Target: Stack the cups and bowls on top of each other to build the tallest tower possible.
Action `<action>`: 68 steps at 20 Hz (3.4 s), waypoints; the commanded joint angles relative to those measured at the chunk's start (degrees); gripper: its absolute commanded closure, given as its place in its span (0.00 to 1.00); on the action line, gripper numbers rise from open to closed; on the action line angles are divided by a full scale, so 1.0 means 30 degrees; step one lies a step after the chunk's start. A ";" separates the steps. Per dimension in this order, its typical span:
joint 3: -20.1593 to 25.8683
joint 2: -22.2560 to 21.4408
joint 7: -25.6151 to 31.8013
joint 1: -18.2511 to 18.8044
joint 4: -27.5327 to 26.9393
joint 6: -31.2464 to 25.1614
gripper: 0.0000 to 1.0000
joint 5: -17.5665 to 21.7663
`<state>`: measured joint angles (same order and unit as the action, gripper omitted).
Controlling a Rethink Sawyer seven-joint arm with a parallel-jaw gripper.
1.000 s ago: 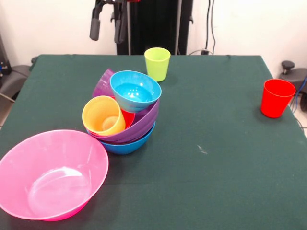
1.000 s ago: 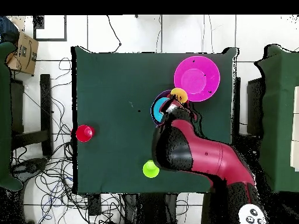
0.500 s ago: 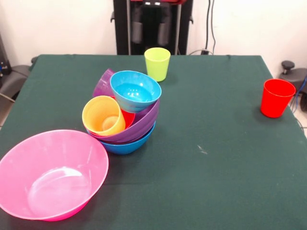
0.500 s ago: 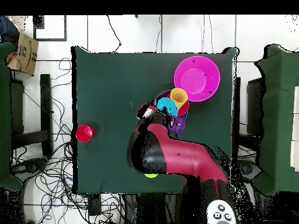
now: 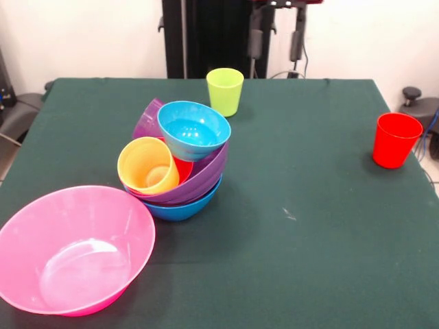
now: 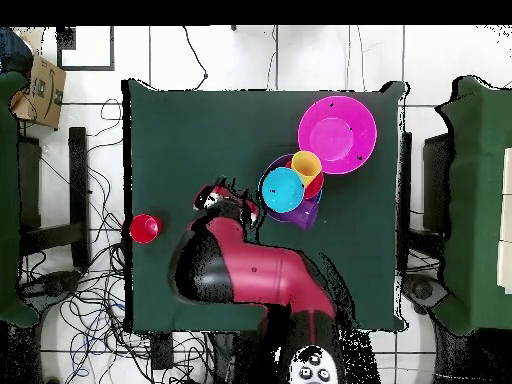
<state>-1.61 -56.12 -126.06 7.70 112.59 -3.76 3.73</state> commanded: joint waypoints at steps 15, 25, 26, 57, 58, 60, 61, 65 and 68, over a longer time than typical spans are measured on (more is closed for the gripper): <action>-0.4600 0.6502 -0.4186 -0.6042 -0.2808 -0.0265 0.00 -0.6148; -0.1254 0.4533 -0.3907 -0.3997 -0.0989 0.2157 0.00 -0.5662; -0.1068 0.4365 -0.3958 -0.3886 -0.0886 0.2211 0.00 -0.5658; 0.4130 -0.0374 -0.0236 0.4177 0.6767 -0.0689 0.00 -0.2576; 0.4343 -0.0341 -0.0411 0.4304 0.6887 -0.0438 0.00 -0.2438; 0.4257 -0.0141 -0.0810 0.4066 0.6814 -0.0124 0.00 -0.2378; 0.4225 -0.0104 -0.0992 0.3924 0.6793 -0.0046 0.00 -0.2415; 0.4236 0.0063 -0.1602 0.3458 0.6717 0.0248 0.00 -0.2610; 0.3936 0.0449 -0.2016 0.2807 0.6568 0.0709 0.00 -0.2888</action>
<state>4.92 -57.52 -126.06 18.61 129.04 1.44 -7.32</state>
